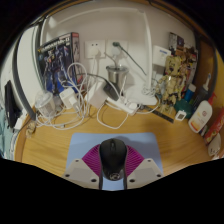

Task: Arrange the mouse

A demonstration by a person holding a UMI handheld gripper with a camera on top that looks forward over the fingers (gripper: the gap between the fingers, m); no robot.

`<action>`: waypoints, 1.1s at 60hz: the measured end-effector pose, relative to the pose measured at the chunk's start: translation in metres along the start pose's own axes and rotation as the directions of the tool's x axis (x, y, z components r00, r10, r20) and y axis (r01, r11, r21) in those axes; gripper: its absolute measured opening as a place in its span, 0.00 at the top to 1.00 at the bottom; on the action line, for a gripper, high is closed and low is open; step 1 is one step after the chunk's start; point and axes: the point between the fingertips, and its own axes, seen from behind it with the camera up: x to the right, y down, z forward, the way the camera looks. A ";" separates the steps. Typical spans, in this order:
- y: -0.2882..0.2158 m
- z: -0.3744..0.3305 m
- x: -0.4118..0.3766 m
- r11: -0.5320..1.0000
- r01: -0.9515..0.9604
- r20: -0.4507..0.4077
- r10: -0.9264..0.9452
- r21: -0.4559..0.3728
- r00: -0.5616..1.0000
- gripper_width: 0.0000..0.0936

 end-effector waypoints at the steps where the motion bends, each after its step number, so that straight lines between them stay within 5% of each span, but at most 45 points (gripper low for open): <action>1: 0.004 0.002 -0.001 1.000 0.002 0.006 -0.002 -0.006 1.000 0.71; 7: 0.032 0.013 0.000 0.997 0.033 0.005 -0.033 -0.071 0.999 0.67; 24: 0.028 0.015 0.000 0.998 -0.006 0.031 0.007 -0.060 1.000 0.50; 33: 0.029 0.003 0.001 0.997 -0.011 0.043 0.014 -0.074 0.999 0.10; 66: -0.062 -0.245 0.012 0.974 -0.026 -0.030 0.033 0.225 0.999 0.09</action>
